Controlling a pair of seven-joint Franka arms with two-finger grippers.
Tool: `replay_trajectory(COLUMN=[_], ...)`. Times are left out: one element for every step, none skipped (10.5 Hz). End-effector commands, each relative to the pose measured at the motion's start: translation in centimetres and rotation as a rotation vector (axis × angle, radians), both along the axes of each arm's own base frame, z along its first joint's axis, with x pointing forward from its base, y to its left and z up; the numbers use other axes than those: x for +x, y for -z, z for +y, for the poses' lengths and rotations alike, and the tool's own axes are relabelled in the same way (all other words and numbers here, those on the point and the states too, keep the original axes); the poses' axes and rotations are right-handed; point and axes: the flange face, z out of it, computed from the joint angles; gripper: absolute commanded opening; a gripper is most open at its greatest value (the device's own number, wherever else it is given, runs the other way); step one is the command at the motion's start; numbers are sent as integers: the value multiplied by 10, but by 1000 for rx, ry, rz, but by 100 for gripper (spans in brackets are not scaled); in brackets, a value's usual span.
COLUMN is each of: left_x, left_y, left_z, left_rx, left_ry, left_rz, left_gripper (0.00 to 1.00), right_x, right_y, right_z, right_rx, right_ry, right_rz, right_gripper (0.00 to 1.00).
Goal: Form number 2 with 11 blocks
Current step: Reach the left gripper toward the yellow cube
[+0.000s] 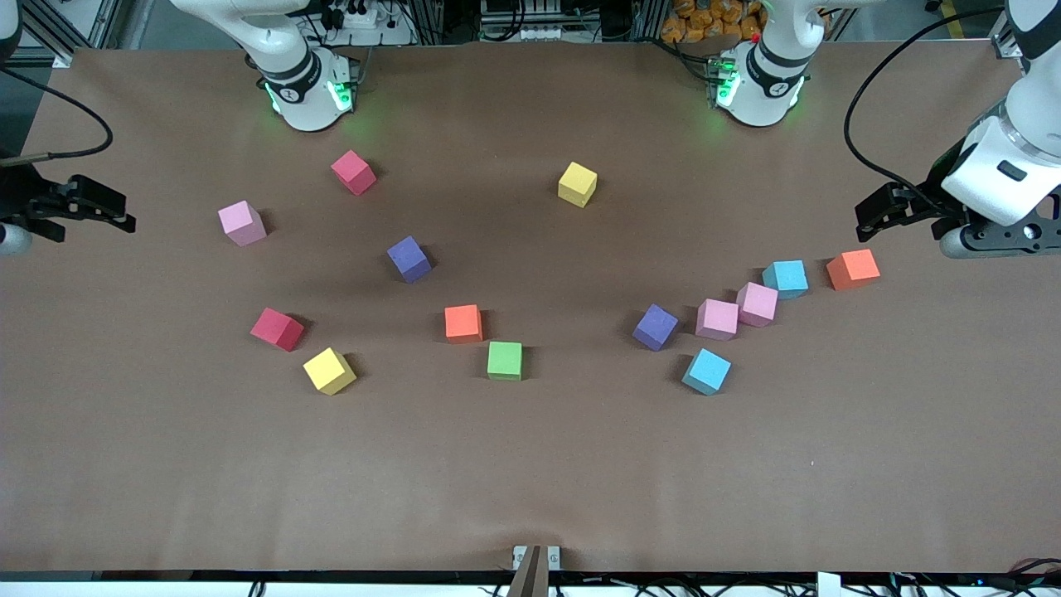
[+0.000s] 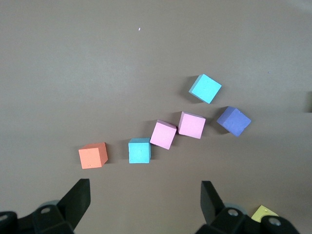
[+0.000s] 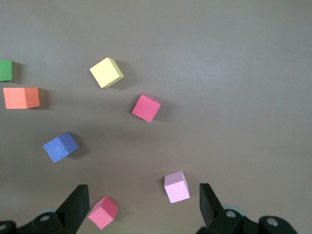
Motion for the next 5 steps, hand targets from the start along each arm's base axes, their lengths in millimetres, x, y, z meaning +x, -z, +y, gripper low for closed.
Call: replay_trajectory(left_x=[-6, -6, -6, -8, -12], left_y=[-4, -2, 6, 14, 24], left_z=[0, 0, -4, -15, -31], left_rx=[-4, -5, -14, -15, -12], left_ry=[18, 24, 27, 33, 54], left_rz=[3, 8, 25, 43, 63], left_gripper=[100, 100, 100, 100, 100], right_x=[-8, -9, -8, -8, -8], right_y=[-7, -9, -8, -6, -5], right_z=[-25, -32, -33, -33, -32], right_rx=[3, 7, 12, 14, 15], right_ry=[39, 52, 55, 55, 55], right_rz=[8, 5, 6, 10, 12], right_gripper=[100, 100, 100, 100, 100])
